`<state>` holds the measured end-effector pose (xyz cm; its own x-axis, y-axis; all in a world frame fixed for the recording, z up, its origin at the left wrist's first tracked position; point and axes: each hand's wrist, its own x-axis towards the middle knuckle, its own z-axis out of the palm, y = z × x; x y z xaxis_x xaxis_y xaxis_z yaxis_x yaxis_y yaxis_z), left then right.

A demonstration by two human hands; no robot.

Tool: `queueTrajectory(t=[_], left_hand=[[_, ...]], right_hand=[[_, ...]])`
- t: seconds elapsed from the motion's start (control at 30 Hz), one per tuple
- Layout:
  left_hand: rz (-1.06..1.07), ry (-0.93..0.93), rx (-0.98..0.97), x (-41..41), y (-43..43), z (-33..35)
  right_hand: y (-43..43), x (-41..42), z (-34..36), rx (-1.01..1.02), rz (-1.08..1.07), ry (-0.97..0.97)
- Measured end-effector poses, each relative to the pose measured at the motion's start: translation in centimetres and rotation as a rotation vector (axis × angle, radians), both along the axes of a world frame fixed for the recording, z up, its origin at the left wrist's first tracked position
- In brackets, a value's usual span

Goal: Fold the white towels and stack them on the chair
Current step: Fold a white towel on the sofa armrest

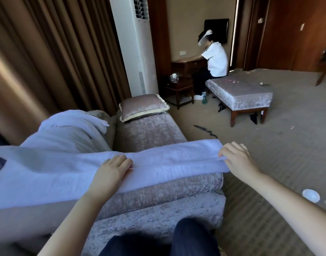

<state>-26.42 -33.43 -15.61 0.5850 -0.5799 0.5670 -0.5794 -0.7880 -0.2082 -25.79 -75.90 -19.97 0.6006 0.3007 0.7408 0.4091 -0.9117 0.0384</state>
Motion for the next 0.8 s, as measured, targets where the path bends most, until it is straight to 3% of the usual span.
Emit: queueTrajectory(t=[0.37, 0.8], left_hand=[[-0.045, -0.062, 0.135, -1.4, -0.4, -1.1], [-0.128, -0.036, 0.123, -2.3, -1.3, -2.8]], right_hand=[[-0.7, -0.5, -2.7, 0.039, -0.1, -0.032], [-0.8, -0.5, -4.9, 0.146, -0.122, -0.091]])
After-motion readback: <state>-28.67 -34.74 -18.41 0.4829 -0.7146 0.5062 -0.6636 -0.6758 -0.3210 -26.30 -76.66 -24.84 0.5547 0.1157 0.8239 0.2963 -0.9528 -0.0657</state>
